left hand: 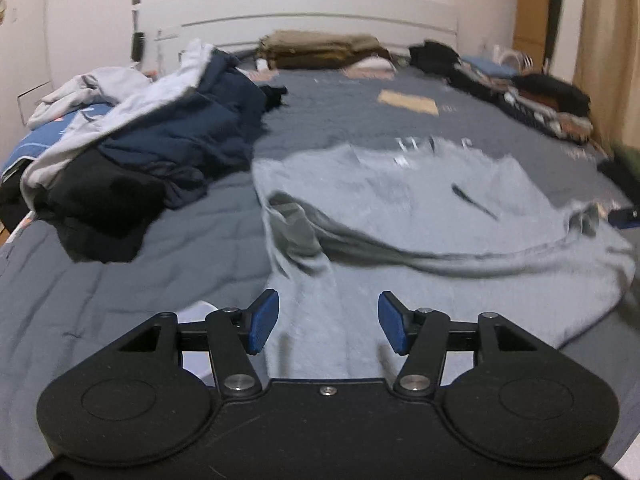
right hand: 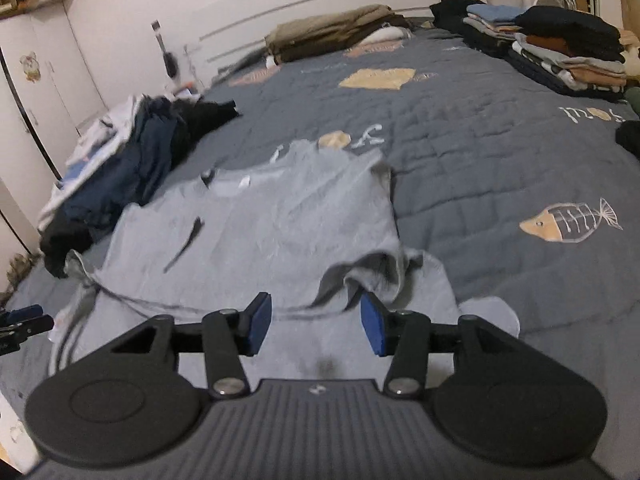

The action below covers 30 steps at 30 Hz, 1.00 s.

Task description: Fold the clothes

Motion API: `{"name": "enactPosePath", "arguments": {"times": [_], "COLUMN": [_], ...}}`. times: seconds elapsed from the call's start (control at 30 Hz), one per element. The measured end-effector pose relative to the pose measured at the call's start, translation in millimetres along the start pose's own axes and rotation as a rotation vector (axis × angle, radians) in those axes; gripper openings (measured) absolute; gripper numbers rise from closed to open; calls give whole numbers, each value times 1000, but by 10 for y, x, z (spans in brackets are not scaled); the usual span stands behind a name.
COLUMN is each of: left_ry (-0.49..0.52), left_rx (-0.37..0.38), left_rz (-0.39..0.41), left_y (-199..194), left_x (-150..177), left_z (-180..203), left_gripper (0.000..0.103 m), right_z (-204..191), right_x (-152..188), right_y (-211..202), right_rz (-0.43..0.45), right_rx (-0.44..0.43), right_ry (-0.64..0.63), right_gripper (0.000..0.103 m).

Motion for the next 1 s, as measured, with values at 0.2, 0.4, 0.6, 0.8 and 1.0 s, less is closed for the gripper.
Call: {"name": "enactPosePath", "arguments": {"times": [0.2, 0.4, 0.6, 0.8, 1.0], "left_ry": [19, 73, 69, 77, 189], "left_rx": [7, -11, -19, -25, -91], "left_rz": [-21, -25, -27, -19, 15], "left_y": [84, 109, 215, 299, 391], "left_x": [79, 96, 17, -81, -187], "left_z": [131, 90, -15, -107, -183], "left_gripper": [55, 61, 61, 61, 61], "right_z": [-139, -81, 38, 216, 244], "right_x": [101, 1, -294, -620, -587], "right_y": [228, 579, 686, 350, 146], "right_rz": [-85, -86, 61, 240, 172], "right_rx": [-61, -56, -65, -14, 73], "right_ry": [59, 121, 209, 239, 17], "right_gripper": [48, 48, 48, 48, 49]}}
Point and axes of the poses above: each gripper's, at about its wrist camera, not at the fingertips, and y roughly the way its jaws point, z to its right, x to its underside, the point moved 10 cm from there along y, roughly the way its jaws point, and after that the axes turned 5 degrees about -y, right-handed, at the moved point
